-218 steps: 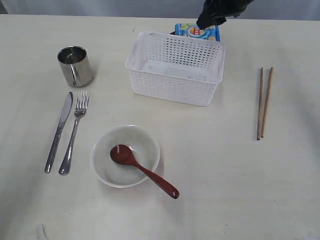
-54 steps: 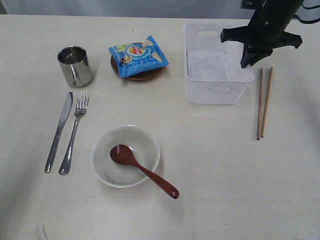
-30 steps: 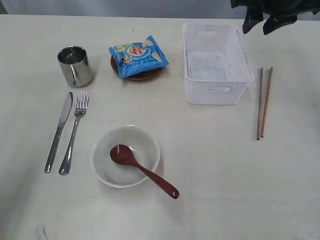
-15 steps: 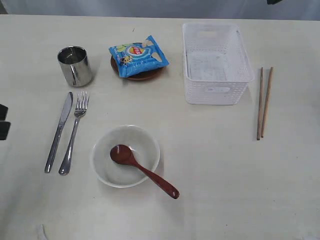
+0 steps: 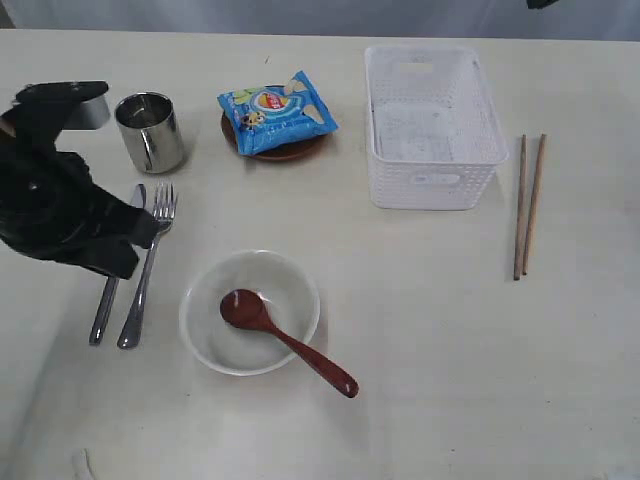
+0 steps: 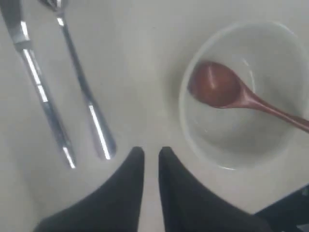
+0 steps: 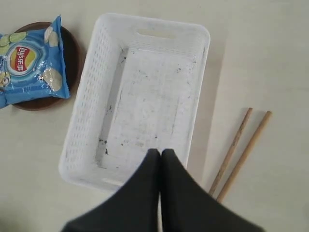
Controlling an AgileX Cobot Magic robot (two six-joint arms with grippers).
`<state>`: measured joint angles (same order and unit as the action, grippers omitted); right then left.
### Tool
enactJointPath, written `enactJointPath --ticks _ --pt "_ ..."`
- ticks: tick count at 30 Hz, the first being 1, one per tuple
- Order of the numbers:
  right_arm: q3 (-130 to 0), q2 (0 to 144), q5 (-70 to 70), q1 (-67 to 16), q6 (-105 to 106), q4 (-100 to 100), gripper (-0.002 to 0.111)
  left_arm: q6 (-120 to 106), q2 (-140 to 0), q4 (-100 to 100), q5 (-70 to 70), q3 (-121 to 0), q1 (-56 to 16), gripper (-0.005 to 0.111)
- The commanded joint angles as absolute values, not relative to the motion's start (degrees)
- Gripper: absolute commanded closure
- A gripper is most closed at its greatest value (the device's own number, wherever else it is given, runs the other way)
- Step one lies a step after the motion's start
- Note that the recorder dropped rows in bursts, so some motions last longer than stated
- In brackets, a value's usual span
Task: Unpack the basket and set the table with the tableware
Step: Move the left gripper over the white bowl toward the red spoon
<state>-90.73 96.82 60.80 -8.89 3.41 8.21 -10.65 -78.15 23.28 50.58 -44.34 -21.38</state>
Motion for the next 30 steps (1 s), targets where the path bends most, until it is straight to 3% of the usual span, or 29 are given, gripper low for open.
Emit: enactJointPath --ticks 1,3,30 --pt "-90.55 96.25 61.61 -8.82 4.28 8.95 0.109 -18.90 -80.17 33.55 52.85 -45.76 -21.23 0.074" --pt "-90.55 96.25 61.73 -8.82 4.28 9.23 0.109 -19.11 -80.88 34.04 52.22 -45.76 -21.23 0.069" --pt "-90.55 96.25 61.74 -8.82 5.85 11.31 0.109 -25.12 -93.41 40.30 47.97 -45.76 -21.23 0.069"
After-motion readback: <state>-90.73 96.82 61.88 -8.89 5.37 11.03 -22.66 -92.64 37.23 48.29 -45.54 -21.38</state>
